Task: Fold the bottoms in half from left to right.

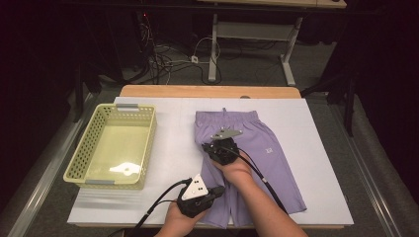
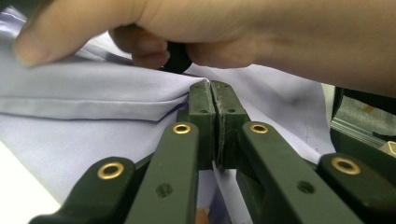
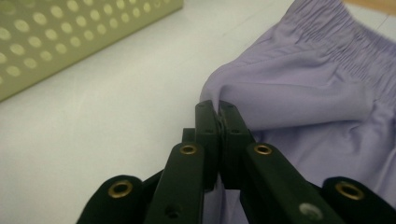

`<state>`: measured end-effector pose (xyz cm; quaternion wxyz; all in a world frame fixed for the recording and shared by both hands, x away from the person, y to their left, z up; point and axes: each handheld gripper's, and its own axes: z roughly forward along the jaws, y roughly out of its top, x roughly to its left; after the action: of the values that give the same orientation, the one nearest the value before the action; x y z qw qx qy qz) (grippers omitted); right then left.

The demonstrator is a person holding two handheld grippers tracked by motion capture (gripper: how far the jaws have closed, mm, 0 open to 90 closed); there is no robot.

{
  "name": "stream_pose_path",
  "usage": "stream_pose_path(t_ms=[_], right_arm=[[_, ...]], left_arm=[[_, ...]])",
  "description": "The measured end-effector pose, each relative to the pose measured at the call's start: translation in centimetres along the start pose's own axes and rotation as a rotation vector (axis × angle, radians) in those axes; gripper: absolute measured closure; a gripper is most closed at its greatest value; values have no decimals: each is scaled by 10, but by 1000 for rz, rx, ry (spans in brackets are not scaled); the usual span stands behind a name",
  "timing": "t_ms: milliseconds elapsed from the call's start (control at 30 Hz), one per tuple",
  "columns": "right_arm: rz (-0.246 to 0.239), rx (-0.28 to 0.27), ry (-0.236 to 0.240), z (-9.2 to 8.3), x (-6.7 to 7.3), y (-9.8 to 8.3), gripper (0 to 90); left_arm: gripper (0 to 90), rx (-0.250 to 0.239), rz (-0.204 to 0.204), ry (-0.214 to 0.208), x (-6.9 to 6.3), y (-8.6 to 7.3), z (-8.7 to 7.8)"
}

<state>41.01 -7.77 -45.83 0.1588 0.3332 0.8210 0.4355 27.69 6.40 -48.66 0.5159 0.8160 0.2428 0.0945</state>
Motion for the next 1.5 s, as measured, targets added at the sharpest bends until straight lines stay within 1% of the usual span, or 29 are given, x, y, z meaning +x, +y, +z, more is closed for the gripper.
stream_pose_path(t_ms=[100,167,233,267,367,467,600,700,800,867,900,933,967,1033,1067,1133,1200,1233,1267,1333,1433,1500], right_arm=[[-15,-36,-14,-10,-2,0,897],[-10,-61,-26,-17,-4,-1,897],[-7,-87,-34,-24,-7,-2,897],[-3,-98,-43,-29,-9,-2,897],[3,-136,-66,-43,-16,-2,898],[16,-161,-90,-60,-26,-2,897],[27,-177,-118,-84,-42,-5,897],[59,-183,-140,-100,-56,-13,897],[90,-187,-161,-113,-71,-25,897],[102,-178,-175,-118,-79,-34,897],[109,-174,-178,-120,-83,-38,897],[112,-169,-186,-122,-86,-43,897],[118,-158,-196,-122,-88,-47,897],[129,-143,-204,-121,-94,-56,897],[134,-135,-208,-121,-96,-60,897],[145,-129,-214,-120,-99,-67,897],[151,-120,-219,-119,-101,-73,897],[152,-113,-222,-118,-102,-75,897],[154,-111,-223,-117,-102,-76,897],[154,-105,-224,-117,-102,-79,897],[147,-94,-226,-115,-101,-81,897],[148,-87,-229,-115,-100,-83,896]], left_arm=[[859,-35,16,15,-2,-1,-3],[859,-47,6,18,-3,0,-5],[859,-48,1,18,-4,3,-6],[859,-51,3,17,-5,7,-7],[859,-66,33,20,-9,19,-10],[859,-71,61,15,-15,34,-7],[858,-75,78,-15,-24,49,7],[858,-69,96,-47,-30,58,23],[858,-45,114,-73,-36,65,42],[858,-26,119,-81,-40,67,55],[848,-20,118,-75,-42,68,61],[816,-14,112,-75,-43,67,66],[816,-11,106,-80,-43,67,70],[776,1,97,-91,-43,65,75],[739,6,96,-92,-42,64,75],[679,3,87,-93,-39,60,71],[625,-8,61,-84,-33,57,63],[591,-22,48,-78,-30,55,57],[560,-38,34,-66,-26,52,51],[488,-60,21,-37,-18,46,36],[390,-49,3,30,-2,36,14],[347,-40,-13,63,9,27,-3]])
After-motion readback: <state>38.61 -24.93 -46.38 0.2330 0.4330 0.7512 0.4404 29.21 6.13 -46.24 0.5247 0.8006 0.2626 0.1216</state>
